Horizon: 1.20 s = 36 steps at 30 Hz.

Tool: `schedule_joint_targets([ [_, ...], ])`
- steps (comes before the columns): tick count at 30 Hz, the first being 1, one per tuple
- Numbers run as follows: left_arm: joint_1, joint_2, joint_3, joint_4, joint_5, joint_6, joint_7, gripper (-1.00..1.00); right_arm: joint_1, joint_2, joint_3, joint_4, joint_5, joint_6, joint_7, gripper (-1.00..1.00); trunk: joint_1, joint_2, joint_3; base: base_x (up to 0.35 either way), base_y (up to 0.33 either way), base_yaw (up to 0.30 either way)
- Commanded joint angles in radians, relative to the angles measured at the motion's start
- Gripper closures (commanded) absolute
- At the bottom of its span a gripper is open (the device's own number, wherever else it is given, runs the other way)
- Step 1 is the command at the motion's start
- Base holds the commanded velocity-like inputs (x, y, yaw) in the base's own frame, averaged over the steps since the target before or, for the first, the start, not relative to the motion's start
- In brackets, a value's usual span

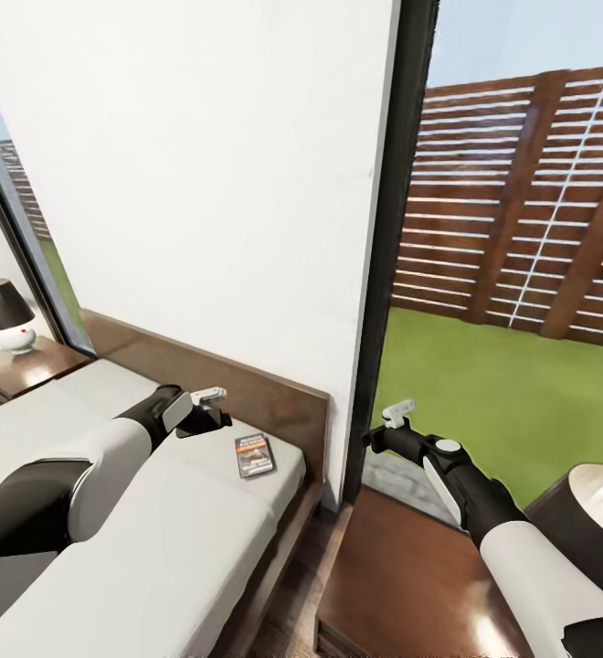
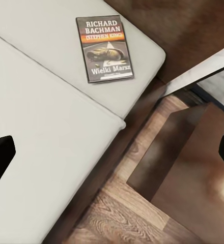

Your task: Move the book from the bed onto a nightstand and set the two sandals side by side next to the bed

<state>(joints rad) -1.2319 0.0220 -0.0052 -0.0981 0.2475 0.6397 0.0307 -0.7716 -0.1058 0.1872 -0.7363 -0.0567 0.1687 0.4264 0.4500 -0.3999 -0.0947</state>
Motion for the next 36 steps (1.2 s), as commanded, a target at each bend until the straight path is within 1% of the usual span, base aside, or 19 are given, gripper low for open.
schedule_joint_targets([
  [1, 0.000, 0.000, 0.000, 0.000, 0.000, 0.000, 0.000, -1.00, 0.000, 0.000, 0.000, 0.000, 0.000, 0.000, 0.000, -1.00, 0.000, 0.000, -0.002, 0.000, 0.000, 0.000],
  [11, 0.000, -0.001, 0.001, -0.007, -0.001, -0.001, 0.000, -1.00, 0.000, 0.000, 0.000, 0.000, 0.000, 0.000, 0.000, -1.00, 0.000, 0.000, -0.016, 0.000, 0.000, 0.000],
  [12, 0.000, -0.011, 0.001, -0.027, -0.003, -0.001, 0.000, -1.00, 0.000, 0.000, 0.000, 0.000, 0.000, 0.000, 0.000, -1.00, 0.000, 0.000, -0.018, 0.000, 0.000, 0.000],
  [15, 0.000, -0.021, 0.000, -0.040, -0.004, -0.001, 0.000, -1.00, 0.000, 0.000, 0.000, 0.000, 0.000, 0.000, -0.001, -1.00, 0.000, 0.000, -0.022, 0.000, 0.000, 0.000],
  [18, -0.001, -0.041, -0.002, -0.054, -0.005, 0.000, 0.001, -1.00, 0.000, 0.000, 0.000, 0.000, 0.000, 0.000, 0.000, -1.00, 0.000, 0.000, -0.027, 0.000, 0.000, 0.000],
  [19, -0.001, -0.064, -0.003, -0.075, -0.006, 0.002, 0.003, -1.00, 0.000, 0.000, 0.000, 0.000, 0.000, 0.000, -0.001, -1.00, 0.000, 0.000, -0.028, 0.000, 0.000, 0.000],
  [23, 0.000, -0.081, -0.004, -0.098, -0.006, 0.017, 0.006, -1.00, 0.000, 0.000, 0.000, 0.000, 0.000, 0.000, 0.000, -1.00, 0.000, 0.000, -0.034, 0.000, 0.000, 0.000],
  [36, 0.000, -0.082, -0.004, -0.112, -0.006, 0.023, 0.006, -1.00, 0.000, 0.000, 0.000, -0.001, 0.000, -0.001, 0.001, -1.00, 0.000, 0.000, -0.054, 0.000, 0.000, 0.000],
])
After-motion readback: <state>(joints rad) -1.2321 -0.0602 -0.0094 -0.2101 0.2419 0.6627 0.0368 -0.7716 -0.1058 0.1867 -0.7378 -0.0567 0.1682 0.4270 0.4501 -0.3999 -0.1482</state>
